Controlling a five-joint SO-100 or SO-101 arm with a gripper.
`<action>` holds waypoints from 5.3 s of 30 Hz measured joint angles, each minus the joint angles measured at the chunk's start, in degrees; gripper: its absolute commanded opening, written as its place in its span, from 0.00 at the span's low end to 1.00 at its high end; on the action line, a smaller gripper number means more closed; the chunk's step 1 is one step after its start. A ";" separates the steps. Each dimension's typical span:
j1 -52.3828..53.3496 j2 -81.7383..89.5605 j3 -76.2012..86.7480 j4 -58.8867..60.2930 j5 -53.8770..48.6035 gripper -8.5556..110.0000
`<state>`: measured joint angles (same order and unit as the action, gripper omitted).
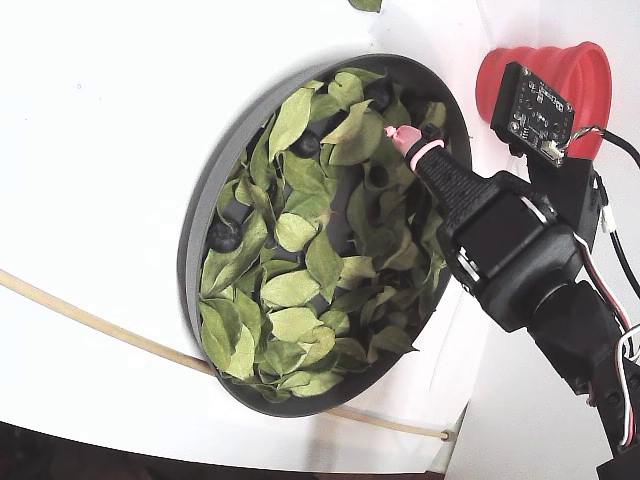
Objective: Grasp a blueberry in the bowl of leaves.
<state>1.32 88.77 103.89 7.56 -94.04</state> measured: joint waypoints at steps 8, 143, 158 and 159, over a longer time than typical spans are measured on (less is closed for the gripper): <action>0.00 -1.23 1.93 -1.23 -1.41 0.21; -2.90 -17.93 1.76 -20.57 5.62 0.21; -2.90 -18.11 1.76 -21.18 3.96 0.18; -2.90 -18.11 1.76 -21.18 3.87 0.18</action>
<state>-1.58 70.66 105.64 -13.62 -90.18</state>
